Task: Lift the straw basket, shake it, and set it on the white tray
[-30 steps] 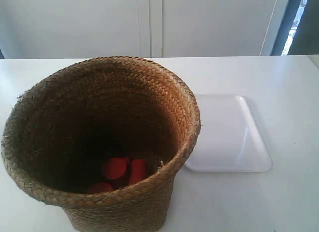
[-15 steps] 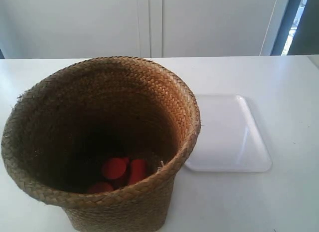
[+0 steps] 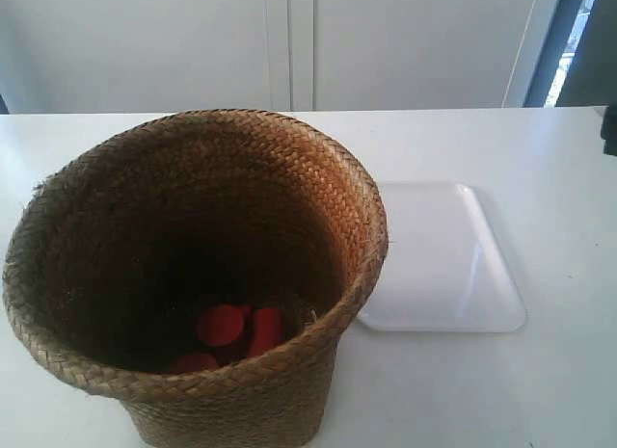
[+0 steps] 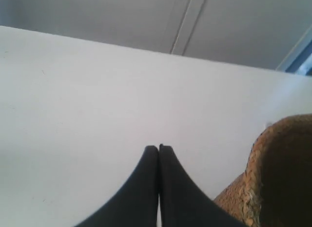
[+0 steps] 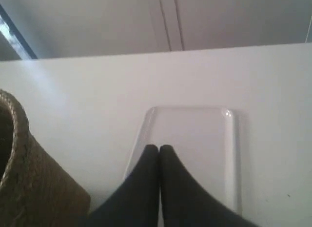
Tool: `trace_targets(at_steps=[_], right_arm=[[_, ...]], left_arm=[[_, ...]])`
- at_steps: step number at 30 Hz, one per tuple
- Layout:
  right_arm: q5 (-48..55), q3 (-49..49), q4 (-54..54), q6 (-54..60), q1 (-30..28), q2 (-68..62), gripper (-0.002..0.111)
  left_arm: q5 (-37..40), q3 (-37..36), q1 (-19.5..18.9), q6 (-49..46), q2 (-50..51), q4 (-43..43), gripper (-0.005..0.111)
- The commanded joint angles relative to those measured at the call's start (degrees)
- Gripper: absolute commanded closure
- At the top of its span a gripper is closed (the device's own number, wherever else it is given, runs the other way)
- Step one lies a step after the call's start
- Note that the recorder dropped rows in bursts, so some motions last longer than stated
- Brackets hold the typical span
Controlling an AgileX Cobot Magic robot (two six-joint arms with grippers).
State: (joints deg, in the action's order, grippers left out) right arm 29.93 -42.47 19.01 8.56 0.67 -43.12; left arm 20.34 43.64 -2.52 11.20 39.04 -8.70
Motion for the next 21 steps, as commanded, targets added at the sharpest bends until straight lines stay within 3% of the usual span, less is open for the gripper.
trace_targets(at_steps=[1, 10, 17, 21], right_arm=[[6.6, -7.1, -0.7, 1.8, 0.4, -6.8, 0.108], [9.6, -13.9, 3.2, 2.0, 0.4, -10.1, 0.108], [16.2, -13.9, 2.8, 3.1, 0.4, -9.6, 0.108], [9.8, -14.1, 5.4, 3.8, 0.4, -9.6, 0.108]], left_arm=[[8.8, 7.6, -0.2, -10.5, 7.8, -6.3, 0.107], [26.9, 21.1, -0.2, -26.3, 20.2, -16.7, 0.107], [29.5, 21.6, -0.2, -26.6, 20.9, -17.9, 0.107], [26.2, 21.5, -0.2, -27.0, 21.0, -15.4, 0.107]])
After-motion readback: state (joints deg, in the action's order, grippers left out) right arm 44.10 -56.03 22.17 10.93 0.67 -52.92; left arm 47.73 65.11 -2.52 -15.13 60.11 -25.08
